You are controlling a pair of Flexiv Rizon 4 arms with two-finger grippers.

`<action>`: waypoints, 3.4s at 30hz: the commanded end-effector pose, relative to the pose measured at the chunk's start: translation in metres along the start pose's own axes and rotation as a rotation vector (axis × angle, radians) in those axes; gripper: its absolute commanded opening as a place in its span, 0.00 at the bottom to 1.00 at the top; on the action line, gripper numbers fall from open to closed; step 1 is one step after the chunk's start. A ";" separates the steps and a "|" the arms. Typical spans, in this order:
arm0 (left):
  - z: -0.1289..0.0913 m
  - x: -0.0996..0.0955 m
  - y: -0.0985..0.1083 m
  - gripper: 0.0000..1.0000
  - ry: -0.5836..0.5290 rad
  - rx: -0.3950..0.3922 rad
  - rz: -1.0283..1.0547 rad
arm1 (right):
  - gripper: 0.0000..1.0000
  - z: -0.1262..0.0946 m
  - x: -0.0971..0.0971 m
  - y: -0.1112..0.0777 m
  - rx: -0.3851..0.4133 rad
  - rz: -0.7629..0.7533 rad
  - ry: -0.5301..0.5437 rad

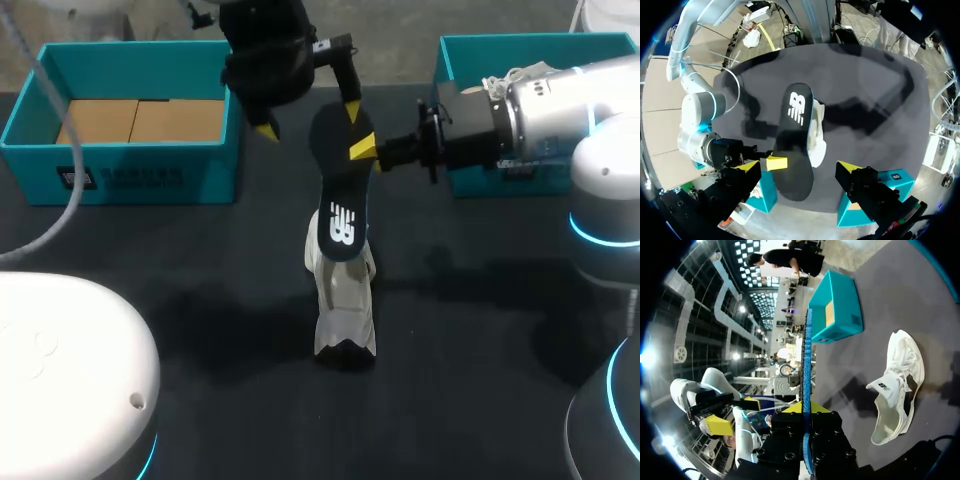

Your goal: Take the shoe out of the shoebox, open the shoe tongue, remove and reinsert the insole, then place the shoe into the shoebox

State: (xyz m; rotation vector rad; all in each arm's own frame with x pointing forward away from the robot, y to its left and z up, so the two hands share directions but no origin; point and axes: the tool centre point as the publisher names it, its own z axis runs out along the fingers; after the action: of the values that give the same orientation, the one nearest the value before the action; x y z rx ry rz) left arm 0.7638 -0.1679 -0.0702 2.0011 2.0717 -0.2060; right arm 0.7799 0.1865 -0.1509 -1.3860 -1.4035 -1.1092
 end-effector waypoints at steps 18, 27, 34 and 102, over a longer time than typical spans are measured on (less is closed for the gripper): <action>-0.002 -0.019 0.000 1.00 0.078 -0.014 0.026 | 0.00 0.012 -0.001 0.003 0.025 0.001 0.013; -0.002 -0.017 -0.001 1.00 0.079 -0.013 0.044 | 0.00 0.013 -0.001 0.002 0.015 0.001 0.018; 0.000 -0.013 -0.002 1.00 0.066 -0.006 0.040 | 0.00 0.009 0.000 0.000 0.003 -0.002 0.016; 0.004 0.052 -0.005 1.00 -1.064 0.050 0.096 | 0.00 -0.022 0.012 0.002 -0.007 -0.004 0.023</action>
State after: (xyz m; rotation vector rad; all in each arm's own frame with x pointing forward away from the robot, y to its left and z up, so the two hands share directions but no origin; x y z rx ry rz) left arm 0.7620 -0.1208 -0.0769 1.5476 1.3343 -0.9836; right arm 0.7798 0.1644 -0.1342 -1.3712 -1.3846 -1.1329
